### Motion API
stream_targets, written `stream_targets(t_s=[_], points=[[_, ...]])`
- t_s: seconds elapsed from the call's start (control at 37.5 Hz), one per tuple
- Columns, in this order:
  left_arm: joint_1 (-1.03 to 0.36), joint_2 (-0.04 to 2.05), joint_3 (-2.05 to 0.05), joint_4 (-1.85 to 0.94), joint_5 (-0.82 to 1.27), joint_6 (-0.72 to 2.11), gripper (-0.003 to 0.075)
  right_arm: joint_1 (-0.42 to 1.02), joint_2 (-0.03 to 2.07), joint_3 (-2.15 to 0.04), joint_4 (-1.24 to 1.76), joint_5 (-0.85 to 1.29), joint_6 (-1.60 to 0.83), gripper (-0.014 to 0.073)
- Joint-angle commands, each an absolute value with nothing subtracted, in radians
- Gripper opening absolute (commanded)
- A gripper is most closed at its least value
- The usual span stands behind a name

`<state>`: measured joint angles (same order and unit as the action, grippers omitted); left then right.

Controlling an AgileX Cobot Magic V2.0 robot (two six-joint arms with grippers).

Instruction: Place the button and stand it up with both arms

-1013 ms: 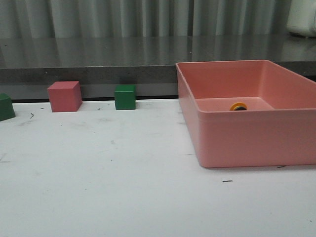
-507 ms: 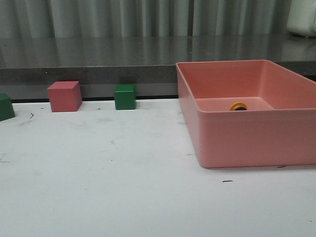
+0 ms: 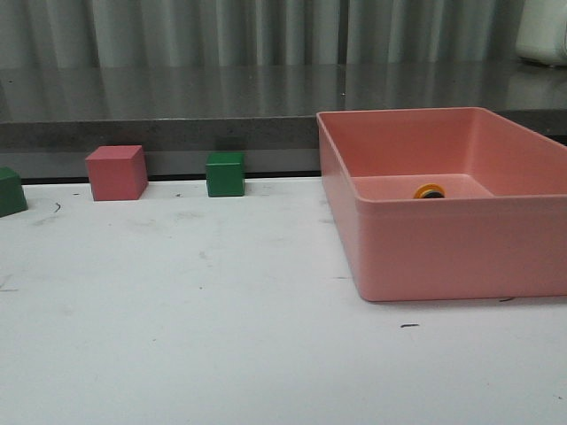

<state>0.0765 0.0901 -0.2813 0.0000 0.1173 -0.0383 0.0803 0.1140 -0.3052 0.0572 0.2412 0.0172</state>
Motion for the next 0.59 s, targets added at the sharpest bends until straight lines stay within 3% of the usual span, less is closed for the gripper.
stream_targets(t_s=[0.0, 0.21, 0.43, 0.48, 0.56], points=[[0.077, 0.204, -0.355, -0.007, 0.091, -0.039, -0.002, 0.074, 0.256, -0.43, 0.054, 0.26, 0.006, -0.0062], [0.077, 0.362, -0.377, -0.007, 0.076, -0.039, -0.002, 0.076, 0.474, -0.529, 0.057, 0.271, 0.006, -0.0062], [0.077, 0.367, -0.377, -0.007, 0.045, -0.039, -0.0009, 0.076, 0.491, -0.535, 0.062, 0.262, 0.006, -0.0032], [0.077, 0.367, -0.377, -0.007, 0.045, -0.039, 0.0029, 0.076, 0.491, -0.535, 0.062, 0.264, 0.006, 0.0016], [0.077, 0.367, -0.377, -0.007, 0.046, -0.039, 0.0154, 0.076, 0.491, -0.535, 0.062, 0.264, 0.006, 0.0136]])
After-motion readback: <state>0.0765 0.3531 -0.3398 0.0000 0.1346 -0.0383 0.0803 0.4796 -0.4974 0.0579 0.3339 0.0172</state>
